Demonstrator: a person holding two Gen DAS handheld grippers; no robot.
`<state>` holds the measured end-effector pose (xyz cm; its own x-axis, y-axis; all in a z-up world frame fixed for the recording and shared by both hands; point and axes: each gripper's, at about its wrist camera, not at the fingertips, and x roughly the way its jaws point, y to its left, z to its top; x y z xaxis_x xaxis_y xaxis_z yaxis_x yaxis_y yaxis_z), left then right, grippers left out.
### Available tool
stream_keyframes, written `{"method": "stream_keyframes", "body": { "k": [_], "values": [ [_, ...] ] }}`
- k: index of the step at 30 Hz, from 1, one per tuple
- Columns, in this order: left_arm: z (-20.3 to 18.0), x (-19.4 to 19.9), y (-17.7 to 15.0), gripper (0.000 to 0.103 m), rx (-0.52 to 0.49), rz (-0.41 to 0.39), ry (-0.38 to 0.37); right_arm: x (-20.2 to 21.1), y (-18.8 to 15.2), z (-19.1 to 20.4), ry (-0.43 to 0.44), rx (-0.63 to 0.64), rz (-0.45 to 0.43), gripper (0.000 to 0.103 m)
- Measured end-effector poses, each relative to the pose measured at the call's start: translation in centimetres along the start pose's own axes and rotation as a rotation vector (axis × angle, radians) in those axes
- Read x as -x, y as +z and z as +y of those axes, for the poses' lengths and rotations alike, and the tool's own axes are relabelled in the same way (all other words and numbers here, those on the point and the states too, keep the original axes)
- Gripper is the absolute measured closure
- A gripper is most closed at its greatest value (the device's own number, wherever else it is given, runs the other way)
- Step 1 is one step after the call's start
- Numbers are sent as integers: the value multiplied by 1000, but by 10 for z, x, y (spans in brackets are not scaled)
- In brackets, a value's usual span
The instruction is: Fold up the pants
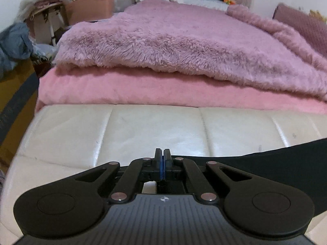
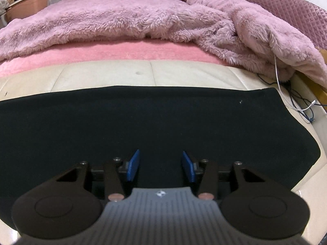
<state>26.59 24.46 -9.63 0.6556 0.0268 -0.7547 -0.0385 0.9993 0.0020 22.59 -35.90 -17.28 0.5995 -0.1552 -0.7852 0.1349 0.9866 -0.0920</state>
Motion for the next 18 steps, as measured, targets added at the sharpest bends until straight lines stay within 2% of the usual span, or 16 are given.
{"method": "stream_keyframes", "body": {
  "k": [1, 3, 6, 11, 18],
  "values": [
    [-1, -4, 2, 103, -9, 10, 3, 1, 3, 2, -7, 15, 3, 70],
    [-3, -8, 4, 103, -20, 18, 3, 4, 9, 10, -8, 83, -11, 76],
    [-6, -12, 6, 103, -26, 30, 16, 8, 22, 28, 104, 264, -56, 75],
    [-7, -16, 6, 103, -31, 61, 40, -7, 57, 59, 282, 611, -23, 75],
    [-10, -18, 6, 103, -30, 76, 62, -40, 105, 88, 436, 807, 49, 75]
  ]
}}
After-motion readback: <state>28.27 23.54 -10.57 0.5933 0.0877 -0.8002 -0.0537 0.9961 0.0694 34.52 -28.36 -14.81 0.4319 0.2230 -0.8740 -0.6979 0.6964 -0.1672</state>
